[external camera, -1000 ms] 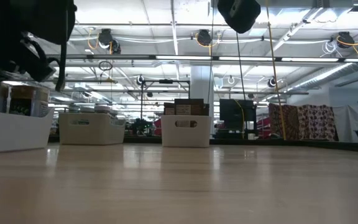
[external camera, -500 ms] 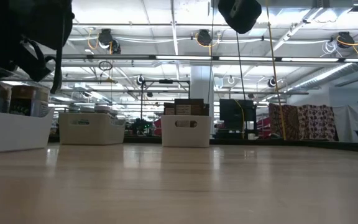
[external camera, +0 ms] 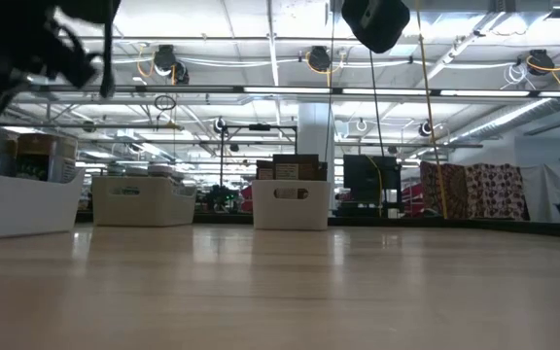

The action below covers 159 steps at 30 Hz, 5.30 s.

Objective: Sort spices by type
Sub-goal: Put the gold seasoning bottle into the bottom white bin

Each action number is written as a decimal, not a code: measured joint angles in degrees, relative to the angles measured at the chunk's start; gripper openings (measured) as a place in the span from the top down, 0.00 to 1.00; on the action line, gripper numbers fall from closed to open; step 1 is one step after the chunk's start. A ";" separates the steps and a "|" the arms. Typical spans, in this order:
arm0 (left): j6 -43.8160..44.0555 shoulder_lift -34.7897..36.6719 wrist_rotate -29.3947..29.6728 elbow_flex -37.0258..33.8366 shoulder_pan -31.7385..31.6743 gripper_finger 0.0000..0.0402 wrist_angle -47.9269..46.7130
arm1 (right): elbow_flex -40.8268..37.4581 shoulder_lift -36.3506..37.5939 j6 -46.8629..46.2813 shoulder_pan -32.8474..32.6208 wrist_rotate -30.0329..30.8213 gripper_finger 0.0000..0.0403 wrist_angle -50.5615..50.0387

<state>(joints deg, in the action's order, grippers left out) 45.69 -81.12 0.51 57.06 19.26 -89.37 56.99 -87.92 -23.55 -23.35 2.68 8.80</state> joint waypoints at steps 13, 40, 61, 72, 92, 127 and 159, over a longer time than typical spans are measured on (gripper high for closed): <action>-15.48 0.61 -5.50 13.30 1.93 0.98 25.03 | 0.02 3.66 -3.76 0.13 -1.77 1.00 -6.69; -35.64 -16.33 0.59 13.39 -6.50 0.67 99.92 | 0.04 15.94 -70.85 -37.76 -7.22 1.00 -47.33; -28.88 -18.14 3.57 16.54 -6.33 0.47 98.31 | -15.20 4.42 -68.10 -41.03 0.67 1.00 -33.06; -27.95 -18.14 2.93 16.54 -5.63 0.47 97.16 | -15.93 4.04 -58.83 -33.03 9.29 1.00 -35.21; -27.73 -18.12 2.67 16.56 -4.25 0.47 91.97 | -15.91 8.90 -58.61 -23.22 1.35 1.00 -40.63; -26.44 -18.07 -3.72 16.56 -4.01 0.47 85.33 | -15.87 0.07 -49.23 -21.06 12.44 1.00 -12.87; -32.91 -18.07 0.02 16.56 -4.27 0.47 74.80 | -15.89 0.39 -25.20 -2.27 9.03 1.00 2.57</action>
<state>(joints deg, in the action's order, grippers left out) 12.78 -99.20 0.54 73.62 14.98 -14.57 41.10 -87.53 -48.75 -25.63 11.71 11.36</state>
